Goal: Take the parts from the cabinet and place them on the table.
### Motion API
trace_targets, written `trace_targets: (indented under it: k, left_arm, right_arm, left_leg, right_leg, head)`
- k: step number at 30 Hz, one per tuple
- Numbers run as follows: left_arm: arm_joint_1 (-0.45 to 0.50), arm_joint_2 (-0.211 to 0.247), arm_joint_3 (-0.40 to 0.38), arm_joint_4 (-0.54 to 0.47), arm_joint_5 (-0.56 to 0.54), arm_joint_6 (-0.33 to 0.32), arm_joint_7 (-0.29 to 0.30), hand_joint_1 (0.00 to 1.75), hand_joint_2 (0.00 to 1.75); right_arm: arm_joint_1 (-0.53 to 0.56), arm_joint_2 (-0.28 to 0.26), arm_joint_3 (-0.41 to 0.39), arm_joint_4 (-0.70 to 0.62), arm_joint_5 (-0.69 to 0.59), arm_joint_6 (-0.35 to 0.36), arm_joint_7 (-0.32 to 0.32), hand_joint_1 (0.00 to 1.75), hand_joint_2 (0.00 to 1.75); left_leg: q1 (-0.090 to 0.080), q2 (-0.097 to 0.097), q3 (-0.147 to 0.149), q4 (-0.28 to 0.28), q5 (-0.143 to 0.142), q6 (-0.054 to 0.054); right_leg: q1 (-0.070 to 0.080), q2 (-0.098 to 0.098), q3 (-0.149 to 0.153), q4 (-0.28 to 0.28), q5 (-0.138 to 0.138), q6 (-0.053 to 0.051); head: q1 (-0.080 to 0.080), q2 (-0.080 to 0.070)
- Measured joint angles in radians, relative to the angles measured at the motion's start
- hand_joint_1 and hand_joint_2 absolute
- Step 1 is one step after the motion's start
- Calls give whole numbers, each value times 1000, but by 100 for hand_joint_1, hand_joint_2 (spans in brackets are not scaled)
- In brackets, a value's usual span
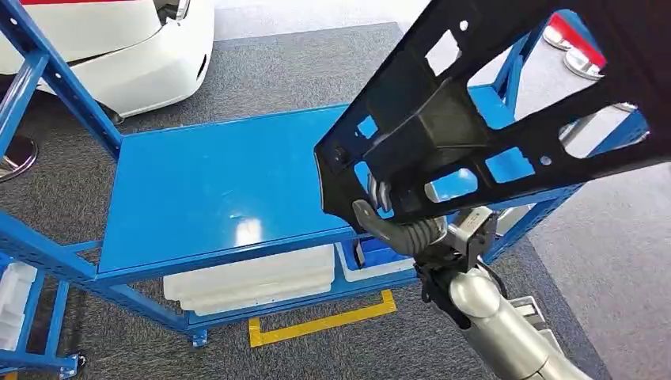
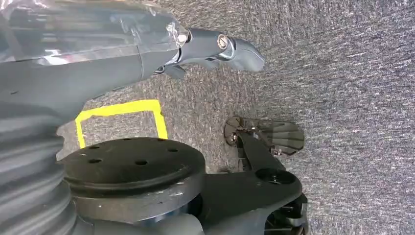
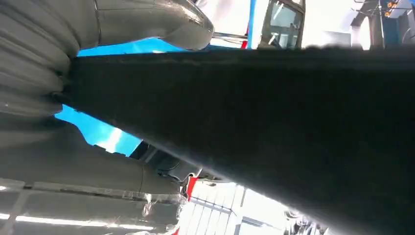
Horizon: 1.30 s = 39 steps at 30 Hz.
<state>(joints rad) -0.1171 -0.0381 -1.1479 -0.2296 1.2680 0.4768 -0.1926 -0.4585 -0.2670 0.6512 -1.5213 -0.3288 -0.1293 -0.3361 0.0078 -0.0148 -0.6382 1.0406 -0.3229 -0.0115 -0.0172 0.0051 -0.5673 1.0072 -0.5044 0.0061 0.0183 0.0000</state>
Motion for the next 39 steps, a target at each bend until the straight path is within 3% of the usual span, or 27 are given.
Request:
trace_targets:
  k: [4,7,8,10,12,13,14,15,17,18,19,21,22,23,24,25,27,28,29,30,33,34,37,38,39]
  left_arm:
    - [0,3,0,0,2,-3,3,0,175]
    - [0,5,0,0,6,-4,3,0,175]
    - [0,5,0,0,7,-5,3,0,175]
    - [-1,5,0,0,7,-8,3,0,175]
    - [0,5,0,0,8,-11,3,0,175]
    - [0,5,0,0,8,-14,3,0,175]
    - [0,5,0,0,8,-15,3,0,175]
    - [0,5,0,0,9,-15,3,0,175]
    - [-1,5,0,0,9,-16,2,0,175]
    - [-1,5,0,0,8,-16,2,0,175]
    - [-2,5,0,0,8,-16,2,0,175]
    - [-1,5,0,0,8,-16,-1,0,175]
    - [-1,5,0,0,7,-16,-1,0,175]
    - [-1,5,0,0,7,-16,-1,0,175]
    - [-1,7,0,0,6,-16,-2,0,175]
    - [-1,7,0,0,5,-17,-3,0,175]
    - [-1,7,0,0,-2,-18,-4,0,175]
    - [-1,7,0,0,-2,-19,-5,0,175]
    - [-1,7,0,0,-3,-20,-6,0,175]
    - [-1,7,0,0,-5,-21,-7,0,175]
    - [-5,8,0,0,-9,-22,-11,0,175]
    - [-6,8,0,0,-10,-23,-11,0,175]
    - [-3,8,0,0,-10,-25,-12,0,175]
    - [-1,8,0,0,-10,-25,-12,0,175]
    - [-3,8,0,0,-9,-25,-12,0,175]
  right_arm:
    - [0,11,4,10,5,0,-1,175,175]
    - [-1,17,6,12,5,0,-1,175,175]
    - [-1,17,6,13,5,0,-1,175,175]
    - [-7,18,7,16,6,0,-1,175,175]
    - [-5,21,10,21,5,0,-1,175,175]
    - [-4,22,13,24,5,1,-1,175,175]
    - [-4,22,16,26,5,1,-1,175,175]
    - [-4,23,17,28,6,1,-1,175,175]
    - [-6,24,18,30,6,1,-1,175,175]
    - [-7,25,19,30,6,1,-1,175,175]
    - [-7,27,21,30,6,1,-1,175,175]
    - [-4,30,23,30,8,1,0,175,175]
    - [-4,30,23,30,9,1,1,175,175]
    - [-4,31,24,30,10,1,1,175,175]
    - [-5,33,24,30,11,1,2,175,175]
    - [-4,34,24,30,13,0,3,175,175]
    - [1,34,24,30,18,-5,6,175,175]
    - [8,34,24,30,20,-6,7,175,175]
    - [16,34,24,30,23,-8,7,175,175]
    - [23,34,24,30,24,-8,8,175,175]
    - [27,34,24,27,26,-8,10,175,175]
    - [28,34,23,23,26,-8,10,175,175]
    - [30,33,22,23,26,-8,11,175,175]
    - [31,32,22,23,26,-8,13,175,175]
    - [32,31,22,23,27,-8,14,175,175]
  left_leg:
    - [-6,1,0,0,-2,4]
    - [-10,1,1,-2,1,11]
    - [3,4,8,-18,9,19]
    - [3,7,10,-23,15,26]
    - [1,7,9,-23,15,26]
    - [1,7,8,-21,16,26]
    - [1,7,8,-20,16,26]
    - [2,7,8,-17,15,25]
    - [6,5,7,-10,13,18]
    - [5,5,5,-8,13,11]
    - [0,4,0,0,14,2]
    - [3,4,-3,-4,22,-10]
    - [3,4,-3,-8,28,-18]
    - [4,4,-7,-4,26,-25]
    - [8,5,-14,19,-5,-30]
    - [9,7,-31,68,-54,-32]
    - [10,7,-75,217,-152,-36]
    - [11,7,-87,276,-180,-38]
    - [11,7,-79,290,-183,-39]
    - [12,7,-46,258,-166,-38]
    - [16,6,112,20,-91,-35]
    - [9,5,115,-16,-93,-33]
    - [2,2,99,-7,-76,-13]
    - [7,4,92,-15,-63,-4]
    - [11,10,87,-19,-52,3]
  right_leg:
    - [-4,-1,0,0,0,3]
    - [-8,-2,2,-2,3,11]
    - [-9,-2,2,3,-7,13]
    - [-8,-2,-35,87,-66,14]
    - [-8,-2,-107,243,-135,15]
    - [-9,-2,-128,289,-143,17]
    - [-10,-2,-127,289,-127,18]
    - [-11,-2,-107,247,-94,18]
    - [-14,-3,-22,75,-6,17]
    - [-15,-3,1,22,-11,14]
    - [-6,1,-3,18,-3,7]
    - [-3,5,-12,26,1,-1]
    - [1,5,-15,27,5,-8]
    - [-9,3,-17,13,16,-23]
    - [-7,-2,-19,11,24,-28]
    - [-7,-3,-25,11,29,-35]
    - [-5,-5,-39,13,39,-41]
    - [-3,-7,-47,14,45,-41]
    - [-3,-7,-55,16,50,-40]
    - [-3,-7,-64,18,55,-38]
    - [-6,-3,-85,25,71,-22]
    - [1,-3,-94,29,76,-14]
    - [-3,-3,-97,18,99,6]
    - [-3,-1,-102,17,108,13]
    - [-7,-4,-108,27,83,16]
  head:
    - [-2,0]
    - [-5,0]
    - [-7,0]
    - [7,0]
    - [14,0]
    - [15,0]
    - [16,0]
    - [19,0]
    - [28,0]
    - [35,0]
    - [38,0]
    - [28,0]
    - [28,0]
    - [27,0]
    - [26,0]
    - [15,0]
    - [0,0]
    - [-3,0]
    - [-4,0]
    - [-5,0]
    - [-5,0]
    - [-8,0]
    - [4,0]
    - [4,0]
    - [3,0]
